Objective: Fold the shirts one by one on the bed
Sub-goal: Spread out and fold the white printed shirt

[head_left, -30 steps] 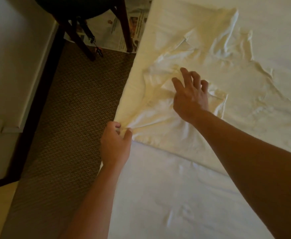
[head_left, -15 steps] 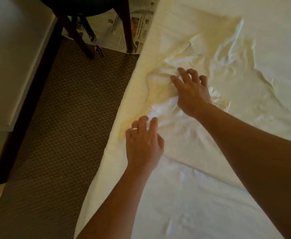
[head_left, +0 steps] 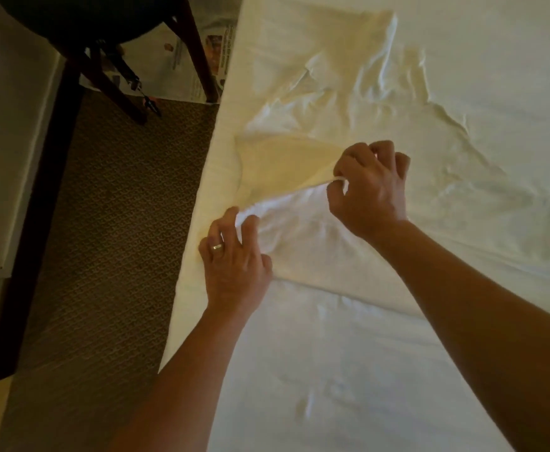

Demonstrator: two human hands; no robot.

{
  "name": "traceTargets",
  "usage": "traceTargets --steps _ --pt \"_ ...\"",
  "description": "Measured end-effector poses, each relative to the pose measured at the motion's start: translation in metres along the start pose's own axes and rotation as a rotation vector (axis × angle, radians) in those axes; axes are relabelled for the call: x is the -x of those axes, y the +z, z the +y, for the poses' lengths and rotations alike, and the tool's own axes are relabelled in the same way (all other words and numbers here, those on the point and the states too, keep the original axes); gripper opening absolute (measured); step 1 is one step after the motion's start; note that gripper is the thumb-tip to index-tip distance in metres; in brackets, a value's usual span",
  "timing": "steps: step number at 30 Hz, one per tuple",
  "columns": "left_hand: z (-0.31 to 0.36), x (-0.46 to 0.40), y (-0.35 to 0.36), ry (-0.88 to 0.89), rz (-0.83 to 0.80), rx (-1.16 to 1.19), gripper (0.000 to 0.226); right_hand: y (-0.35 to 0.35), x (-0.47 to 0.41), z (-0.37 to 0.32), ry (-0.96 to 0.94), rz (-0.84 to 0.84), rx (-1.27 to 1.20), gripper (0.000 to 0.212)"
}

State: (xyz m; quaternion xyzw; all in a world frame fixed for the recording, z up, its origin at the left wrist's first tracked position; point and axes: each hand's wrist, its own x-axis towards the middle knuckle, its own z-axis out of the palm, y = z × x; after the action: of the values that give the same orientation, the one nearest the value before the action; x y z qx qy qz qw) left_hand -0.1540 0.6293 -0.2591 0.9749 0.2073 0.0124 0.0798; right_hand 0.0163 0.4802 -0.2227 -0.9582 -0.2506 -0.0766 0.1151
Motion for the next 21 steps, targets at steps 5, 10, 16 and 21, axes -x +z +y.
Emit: traceTargets --steps 5,10,16,21 --pt "-0.011 0.002 0.003 0.13 0.112 -0.06 0.059 -0.019 0.094 0.02 -0.012 0.017 -0.068 0.007" --pt "-0.015 0.003 -0.004 0.187 0.071 -0.017 0.038 -0.004 0.156 0.034 0.001 -0.165 -0.07 0.003" --pt "-0.036 0.002 0.0 0.29 0.157 -0.102 0.038 -0.002 0.168 0.046 0.018 -0.119 -0.104 0.003" --pt "-0.049 0.009 0.003 0.403 0.185 -0.101 0.02 -0.003 0.184 0.048 0.012 -0.154 -0.118 0.002"
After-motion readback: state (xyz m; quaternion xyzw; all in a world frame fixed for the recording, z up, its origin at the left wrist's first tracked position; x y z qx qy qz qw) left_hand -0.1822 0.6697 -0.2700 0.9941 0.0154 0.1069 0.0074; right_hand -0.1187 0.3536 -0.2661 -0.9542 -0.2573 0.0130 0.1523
